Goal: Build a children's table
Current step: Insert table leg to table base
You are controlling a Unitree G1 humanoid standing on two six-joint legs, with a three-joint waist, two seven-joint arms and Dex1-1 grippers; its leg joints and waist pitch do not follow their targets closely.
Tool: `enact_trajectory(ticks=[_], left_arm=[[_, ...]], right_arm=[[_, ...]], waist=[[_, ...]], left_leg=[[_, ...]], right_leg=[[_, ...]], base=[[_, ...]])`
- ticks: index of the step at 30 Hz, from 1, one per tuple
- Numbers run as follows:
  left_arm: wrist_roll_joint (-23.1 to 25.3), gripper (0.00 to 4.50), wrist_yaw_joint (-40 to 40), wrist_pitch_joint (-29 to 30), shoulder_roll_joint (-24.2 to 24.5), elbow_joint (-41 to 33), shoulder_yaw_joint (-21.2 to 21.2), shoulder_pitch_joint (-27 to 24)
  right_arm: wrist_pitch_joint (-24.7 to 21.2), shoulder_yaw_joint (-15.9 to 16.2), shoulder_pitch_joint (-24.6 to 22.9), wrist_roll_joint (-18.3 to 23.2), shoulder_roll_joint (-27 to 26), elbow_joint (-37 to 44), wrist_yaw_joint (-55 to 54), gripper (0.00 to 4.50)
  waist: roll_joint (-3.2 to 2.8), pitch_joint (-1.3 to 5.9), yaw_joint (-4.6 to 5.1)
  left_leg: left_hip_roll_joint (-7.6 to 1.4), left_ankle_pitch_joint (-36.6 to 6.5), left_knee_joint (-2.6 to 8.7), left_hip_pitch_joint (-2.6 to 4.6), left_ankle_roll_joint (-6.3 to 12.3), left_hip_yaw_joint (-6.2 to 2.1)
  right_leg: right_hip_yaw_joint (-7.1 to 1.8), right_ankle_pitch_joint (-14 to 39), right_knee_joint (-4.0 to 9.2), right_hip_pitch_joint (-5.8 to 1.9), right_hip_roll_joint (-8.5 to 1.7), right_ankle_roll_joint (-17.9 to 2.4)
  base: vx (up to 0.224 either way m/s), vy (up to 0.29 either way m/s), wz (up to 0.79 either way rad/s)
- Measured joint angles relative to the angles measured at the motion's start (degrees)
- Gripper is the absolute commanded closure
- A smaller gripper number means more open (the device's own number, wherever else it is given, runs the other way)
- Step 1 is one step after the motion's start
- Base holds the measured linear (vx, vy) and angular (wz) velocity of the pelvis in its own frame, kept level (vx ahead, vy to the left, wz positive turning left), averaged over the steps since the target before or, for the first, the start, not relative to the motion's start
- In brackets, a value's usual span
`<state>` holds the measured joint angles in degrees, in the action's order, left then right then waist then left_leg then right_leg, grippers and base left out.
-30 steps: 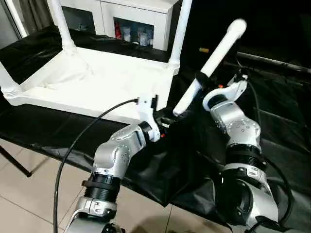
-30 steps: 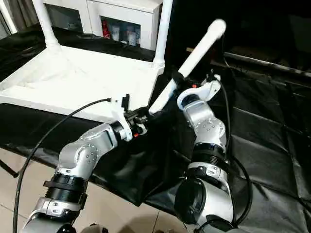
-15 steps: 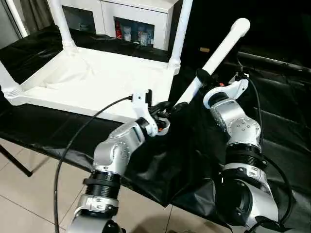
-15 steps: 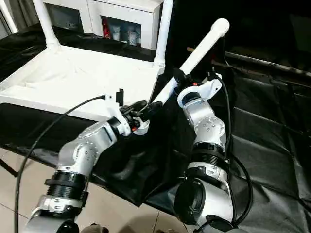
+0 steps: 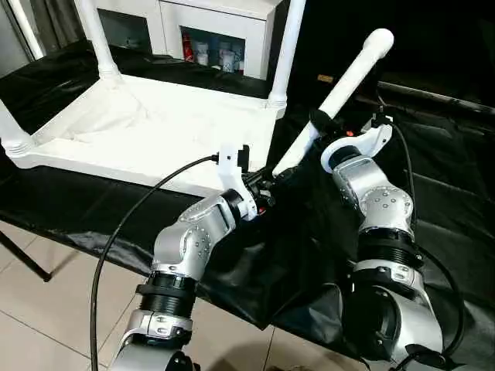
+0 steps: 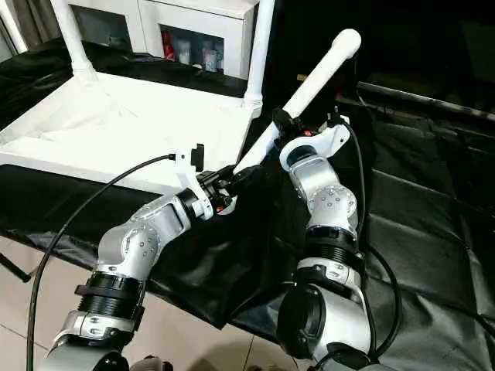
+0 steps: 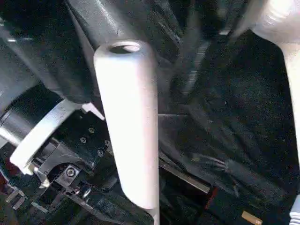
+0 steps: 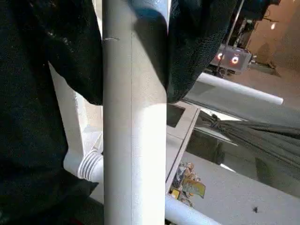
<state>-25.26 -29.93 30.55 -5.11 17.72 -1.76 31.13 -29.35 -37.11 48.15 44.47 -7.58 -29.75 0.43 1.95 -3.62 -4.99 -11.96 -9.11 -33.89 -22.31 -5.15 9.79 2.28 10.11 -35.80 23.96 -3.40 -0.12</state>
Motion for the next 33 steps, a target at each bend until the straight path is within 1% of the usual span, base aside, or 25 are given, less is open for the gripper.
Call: enact_trajectory(ticks=[2,6,7,8,10,11,12,13,15,17,18,19,21,23,26,27,29,30,31,32,33], left_arm=[[-0.08,2.00,0.00,0.14,0.00,0.00,-0.05,0.00],[-0.13,2.00,0.00,0.15,0.01,0.00,-0.15,0.00],[-0.20,2.14,0.00,0.15,0.01,0.00,-0.18,0.00],[-0.30,2.41,0.00,0.14,0.01,0.00,-0.25,0.00],[-0.32,2.41,0.00,0.11,0.01,0.00,-0.53,0.00],[-0.35,2.62,-0.01,0.11,0.01,-0.01,-0.63,0.00],[-0.35,2.62,0.00,0.07,0.02,0.00,-0.69,0.00],[-0.35,2.87,0.01,0.00,0.02,0.00,-0.74,0.01],[-0.35,2.89,0.23,-0.09,0.04,0.05,-0.85,0.00],[-0.35,3.05,0.27,-0.11,0.06,0.07,-1.03,0.01],[-0.37,3.11,0.27,-0.13,0.06,0.07,-1.16,0.01],[-0.40,3.10,0.27,-0.13,0.07,0.08,-1.24,0.01],[-0.78,3.12,0.26,-0.13,0.15,0.08,-1.50,0.00],[-0.94,3.13,0.26,-0.19,0.15,0.08,-1.88,0.01],[-0.98,3.13,0.33,-0.55,0.09,0.08,-2.42,0.01],[-1.01,3.13,0.39,-0.78,0.07,0.08,-2.63,0.01],[-1.07,3.13,0.72,-1.31,-0.05,0.10,-3.01,0.01],[-1.09,3.13,0.82,-1.54,-0.06,0.11,-3.08,0.01],[-1.20,3.13,0.84,-1.77,-0.01,0.14,-3.26,0.03],[-1.37,3.13,0.83,-1.87,0.21,0.19,-3.55,0.20],[-1.38,3.13,0.82,-1.87,0.72,0.25,-3.60,0.36]], right_arm=[[0.01,0.00,0.00,0.15,0.00,0.00,-0.08,3.06],[0.08,0.45,0.00,0.27,0.00,0.00,-0.14,3.06],[0.08,0.57,0.00,0.32,0.00,0.00,-0.15,3.06],[0.08,0.59,-0.01,0.43,0.00,0.00,-0.17,3.06],[0.12,0.79,-0.16,0.69,0.00,0.00,-0.23,3.06],[0.16,0.94,-0.31,0.76,0.00,0.00,-0.25,3.06],[0.17,0.96,-0.34,0.77,0.00,0.00,-0.28,3.06],[0.17,1.04,-0.34,0.76,0.01,0.00,-0.32,3.06],[0.27,1.40,-0.34,0.71,0.02,0.00,-0.53,3.06],[0.53,1.60,-0.34,0.63,0.02,-0.01,-0.73,3.06],[0.61,1.66,-0.34,0.64,0.02,-0.03,-0.73,2.50],[0.66,1.68,-0.34,0.69,0.03,-0.09,-0.72,2.36],[0.70,1.68,-0.34,0.89,0.06,-0.19,-0.61,2.30],[0.70,1.68,-0.34,1.14,0.09,-0.19,-0.49,2.02],[0.70,1.68,-0.34,1.88,0.14,-0.19,-0.45,1.84],[0.70,1.69,-0.34,2.10,0.29,-0.19,-0.45,1.84],[0.60,1.75,-0.34,2.21,0.47,-0.18,-0.37,1.52],[0.43,1.80,-0.35,2.27,0.52,-0.17,-0.26,1.52],[-0.31,1.79,-0.50,2.75,0.59,-0.03,-0.08,1.47],[-1.50,1.76,-0.97,3.62,0.65,0.45,0.09,1.28],[-2.63,1.77,-1.57,4.52,0.81,1.06,0.20,1.28]], waist=[[0.00,0.00,-0.01],[-0.09,-0.06,0.00],[-0.12,-0.08,0.00],[-0.17,-0.11,0.00],[-0.19,-0.12,0.00],[-0.20,-0.13,-0.01],[-0.21,-0.13,0.00],[-0.21,-0.13,-0.01],[-0.22,-0.14,0.00],[-0.24,-0.15,0.00],[-0.24,-0.15,0.00],[-0.24,-0.15,0.00],[-0.23,-0.15,0.00],[-0.23,-0.15,0.01],[-0.23,-0.15,0.01],[-0.23,-0.15,0.00],[-0.23,-0.15,0.00],[-0.23,-0.15,0.00],[-0.23,-0.15,0.00],[-0.23,-0.15,-0.01],[-0.23,-0.15,-0.04]], left_leg=[[0.00,0.00,0.00,0.00,0.00,0.00],[0.00,0.00,0.00,0.00,0.00,0.00],[0.00,0.00,0.00,0.00,0.00,0.00],[0.00,0.00,0.00,0.00,0.00,0.00],[0.00,0.00,0.01,0.00,0.00,0.00],[0.00,0.00,0.01,0.00,0.00,0.00],[0.00,0.00,0.01,-0.01,0.00,0.00],[0.00,0.00,0.01,-0.01,0.00,0.00],[0.00,0.00,0.01,-0.01,0.00,0.00],[0.00,0.00,0.01,-0.01,0.00,0.00],[0.00,0.00,0.01,-0.01,0.00,0.00],[0.00,0.00,0.01,-0.01,0.00,0.00],[0.00,0.00,0.01,-0.01,0.00,0.00],[0.00,0.00,0.01,-0.01,0.00,0.00],[0.00,0.00,0.01,-0.01,0.00,0.00],[0.00,0.00,0.01,-0.01,0.00,0.00],[0.00,0.00,0.01,-0.01,0.00,0.00],[0.00,0.00,0.01,-0.02,0.00,0.00],[0.00,0.00,0.01,-0.02,0.00,0.01],[0.00,0.00,0.01,-0.01,0.00,0.01],[0.00,0.00,0.01,-0.01,0.00,0.00]], right_leg=[[0.00,0.00,0.00,0.00,0.00,0.00],[0.00,0.00,0.01,0.00,0.00,0.00],[0.00,0.00,0.01,0.00,0.00,0.00],[0.00,0.00,0.01,0.00,0.00,0.00],[0.00,0.00,0.01,0.00,0.00,0.00],[0.00,0.00,0.01,0.00,0.00,0.00],[0.00,0.00,0.02,0.00,0.00,0.00],[0.00,0.00,0.02,0.00,0.00,0.00],[0.00,0.00,0.02,0.00,0.00,0.00],[0.00,0.00,0.02,0.00,0.00,0.00],[0.00,0.00,0.02,0.00,0.00,0.00],[0.00,0.00,0.02,0.00,0.00,0.01],[0.00,0.00,0.02,0.00,0.00,0.01],[0.00,0.00,0.02,0.00,0.00,0.01],[0.00,0.00,0.02,0.00,0.00,0.01],[0.00,0.00,0.03,0.00,0.00,0.01],[0.00,0.01,0.03,0.00,0.00,0.01],[0.00,0.00,0.03,0.00,0.00,0.01],[0.00,0.01,0.03,0.00,0.00,0.01],[0.00,0.01,0.03,-0.01,0.00,0.01],[0.01,0.01,0.03,-0.01,0.00,0.02]], base=[[0.000,0.000,0.00],[0.000,0.000,0.00],[0.000,0.000,0.00],[0.000,0.000,0.00],[0.000,0.000,0.00],[0.000,0.000,0.00],[0.000,0.000,0.00],[0.000,0.000,0.00],[0.000,0.000,0.00],[0.000,0.000,0.00],[0.000,0.000,0.00],[0.000,0.000,0.00],[0.000,0.000,0.00],[0.000,0.000,0.00],[0.000,0.000,0.00],[0.000,0.000,0.00],[0.000,0.000,0.00],[0.000,0.000,0.00],[0.000,0.000,0.00],[0.000,0.000,0.00],[0.000,0.000,0.00]])
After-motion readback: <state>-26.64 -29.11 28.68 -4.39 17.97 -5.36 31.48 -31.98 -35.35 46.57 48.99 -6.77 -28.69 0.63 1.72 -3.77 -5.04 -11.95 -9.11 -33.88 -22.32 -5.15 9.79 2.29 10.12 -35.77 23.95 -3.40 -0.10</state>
